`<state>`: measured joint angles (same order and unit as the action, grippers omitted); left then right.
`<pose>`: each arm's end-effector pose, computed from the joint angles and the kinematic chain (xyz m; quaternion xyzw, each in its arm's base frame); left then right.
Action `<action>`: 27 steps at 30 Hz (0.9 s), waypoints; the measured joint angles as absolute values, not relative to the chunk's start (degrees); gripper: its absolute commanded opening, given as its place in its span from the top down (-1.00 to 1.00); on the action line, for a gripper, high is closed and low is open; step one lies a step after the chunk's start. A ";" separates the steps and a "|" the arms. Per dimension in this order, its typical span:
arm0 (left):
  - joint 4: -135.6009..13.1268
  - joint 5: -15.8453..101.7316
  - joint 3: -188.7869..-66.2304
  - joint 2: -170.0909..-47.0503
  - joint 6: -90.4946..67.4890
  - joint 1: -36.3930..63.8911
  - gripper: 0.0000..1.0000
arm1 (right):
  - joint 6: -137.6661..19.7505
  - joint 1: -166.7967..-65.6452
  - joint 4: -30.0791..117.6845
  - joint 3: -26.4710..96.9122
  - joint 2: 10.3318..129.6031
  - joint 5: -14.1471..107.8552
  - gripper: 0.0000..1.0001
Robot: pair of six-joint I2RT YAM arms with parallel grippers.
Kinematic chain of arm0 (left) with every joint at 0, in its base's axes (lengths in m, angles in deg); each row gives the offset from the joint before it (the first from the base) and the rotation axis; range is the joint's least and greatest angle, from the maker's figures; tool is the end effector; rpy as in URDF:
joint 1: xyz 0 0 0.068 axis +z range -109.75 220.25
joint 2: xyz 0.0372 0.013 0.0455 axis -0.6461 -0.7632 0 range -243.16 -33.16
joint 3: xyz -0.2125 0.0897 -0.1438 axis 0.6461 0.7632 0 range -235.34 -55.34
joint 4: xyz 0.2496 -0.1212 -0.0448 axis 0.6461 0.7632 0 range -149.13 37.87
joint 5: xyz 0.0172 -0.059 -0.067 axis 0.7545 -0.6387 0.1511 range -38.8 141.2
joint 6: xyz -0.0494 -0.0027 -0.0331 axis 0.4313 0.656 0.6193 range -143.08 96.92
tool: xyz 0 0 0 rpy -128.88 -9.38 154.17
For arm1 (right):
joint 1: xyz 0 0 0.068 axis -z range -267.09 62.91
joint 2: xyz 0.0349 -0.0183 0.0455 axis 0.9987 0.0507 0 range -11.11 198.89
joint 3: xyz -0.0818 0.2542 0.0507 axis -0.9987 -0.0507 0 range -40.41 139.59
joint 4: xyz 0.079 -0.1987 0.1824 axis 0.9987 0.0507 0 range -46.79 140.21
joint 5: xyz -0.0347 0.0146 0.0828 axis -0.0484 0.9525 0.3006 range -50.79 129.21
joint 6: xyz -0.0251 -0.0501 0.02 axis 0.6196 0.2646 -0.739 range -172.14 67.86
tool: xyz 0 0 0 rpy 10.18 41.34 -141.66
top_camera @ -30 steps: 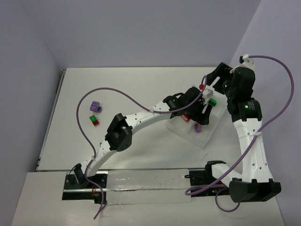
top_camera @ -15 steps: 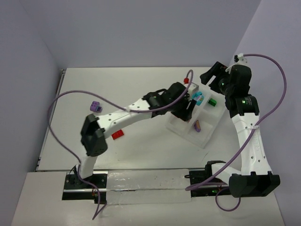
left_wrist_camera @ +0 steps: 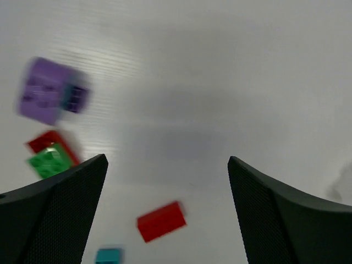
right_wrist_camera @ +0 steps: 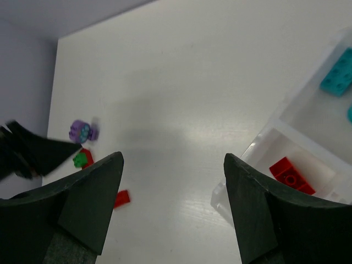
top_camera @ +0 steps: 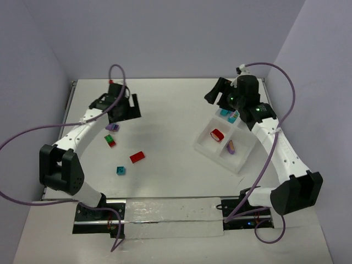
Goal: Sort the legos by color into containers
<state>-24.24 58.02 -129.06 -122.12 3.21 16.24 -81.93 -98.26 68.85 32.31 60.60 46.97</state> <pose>0.3334 -0.1429 0.2744 -0.0389 0.9378 -0.0941 0.3319 0.3019 0.0655 0.3790 0.0998 0.8346 0.2419 0.4848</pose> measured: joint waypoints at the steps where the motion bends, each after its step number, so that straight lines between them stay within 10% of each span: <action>1: -24.27 59.07 -129.06 -122.18 3.08 19.74 -0.99 | -81.95 -99.53 68.77 32.09 61.69 47.06 -0.63; 27: -21.61 71.09 -134.02 -139.18 -0.15 32.13 -0.99 | -81.27 -101.38 68.51 30.81 65.51 46.98 -0.64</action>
<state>-21.61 71.09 -134.02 -139.18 -0.15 32.13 -81.27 -101.38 68.51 30.81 65.51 46.98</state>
